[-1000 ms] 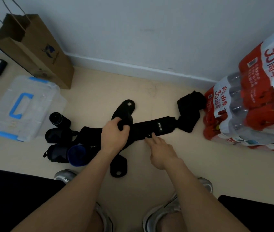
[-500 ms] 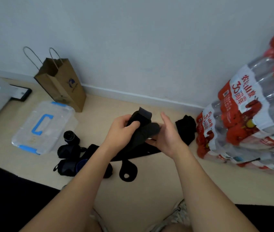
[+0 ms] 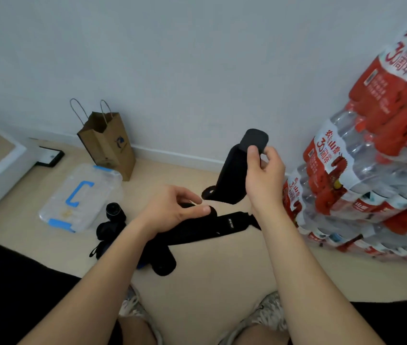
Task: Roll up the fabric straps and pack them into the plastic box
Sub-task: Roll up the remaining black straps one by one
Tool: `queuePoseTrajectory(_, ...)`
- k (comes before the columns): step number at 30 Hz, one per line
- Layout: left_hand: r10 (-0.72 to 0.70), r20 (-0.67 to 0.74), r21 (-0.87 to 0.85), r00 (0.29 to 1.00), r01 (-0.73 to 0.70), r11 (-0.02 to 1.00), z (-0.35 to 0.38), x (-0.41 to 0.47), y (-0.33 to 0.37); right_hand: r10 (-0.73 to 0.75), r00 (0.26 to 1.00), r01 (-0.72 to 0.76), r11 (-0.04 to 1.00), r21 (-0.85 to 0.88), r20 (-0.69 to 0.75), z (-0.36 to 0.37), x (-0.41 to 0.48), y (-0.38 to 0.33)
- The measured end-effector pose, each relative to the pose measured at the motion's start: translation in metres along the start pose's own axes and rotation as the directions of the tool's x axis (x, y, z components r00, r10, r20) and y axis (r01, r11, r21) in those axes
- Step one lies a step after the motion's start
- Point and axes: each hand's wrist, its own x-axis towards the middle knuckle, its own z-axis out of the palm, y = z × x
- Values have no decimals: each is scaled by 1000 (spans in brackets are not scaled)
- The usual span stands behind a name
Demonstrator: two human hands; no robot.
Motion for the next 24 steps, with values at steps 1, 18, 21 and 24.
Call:
queuePoseTrajectory(1, -16, 20, -1, 1000, 16, 1000, -3, -3, 2, -11, 1000, 11, 1000, -19, -1, -3, -1, -6)
queuePoseTrajectory(18, 186, -55, -466, 981, -190, 864, 12, -30, 40, 350, 931, -357, 933, 55, 108, 6, -28, -27)
queuePoseTrajectory(21, 228, -6, -425, 974, -209, 881, 14, -29, 40, 285, 958, -285, 959, -10, 25, 9, -32, -28)
queuePoseTrajectory(24, 247, -4, -319, 969, -235, 918, 18, -24, 42, 352, 935, -354, 933, 71, 40, 13, -33, -27)
